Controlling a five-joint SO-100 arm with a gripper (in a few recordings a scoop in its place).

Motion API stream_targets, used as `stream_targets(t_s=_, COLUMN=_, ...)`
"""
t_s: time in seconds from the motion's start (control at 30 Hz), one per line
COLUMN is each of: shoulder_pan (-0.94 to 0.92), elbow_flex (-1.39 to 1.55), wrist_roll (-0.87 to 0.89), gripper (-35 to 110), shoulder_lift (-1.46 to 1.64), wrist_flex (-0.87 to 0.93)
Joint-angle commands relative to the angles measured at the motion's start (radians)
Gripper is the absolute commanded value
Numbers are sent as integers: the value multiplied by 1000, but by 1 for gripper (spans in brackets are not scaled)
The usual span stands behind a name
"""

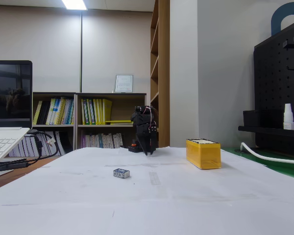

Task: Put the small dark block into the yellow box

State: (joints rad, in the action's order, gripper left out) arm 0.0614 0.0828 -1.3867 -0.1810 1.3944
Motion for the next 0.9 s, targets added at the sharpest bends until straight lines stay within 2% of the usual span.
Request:
stream_targets(t_s=0.0, shoulder_pan=-8, elbow_flex=21, wrist_roll=-6, gripper=0, shoulder_lift=-8, wrist_flex=92)
stream_targets(t_s=0.5, shoulder_pan=-2, elbow_flex=21, wrist_roll=-54, gripper=1, shoulder_lift=-2, wrist_flex=89)
stream_targets(t_s=0.63, shoulder_pan=-8, elbow_flex=38, wrist_roll=-52, gripper=1, shoulder_lift=109, wrist_flex=-25)
stream_targets(t_s=0.73, shoulder_pan=-9, elbow_flex=152, wrist_roll=104, gripper=1, shoulder_lift=296, wrist_flex=-173)
stream_targets(t_s=0.87, shoulder_pan=-8, elbow_flex=430, wrist_roll=278, gripper=1, shoulder_lift=580, wrist_flex=-175)
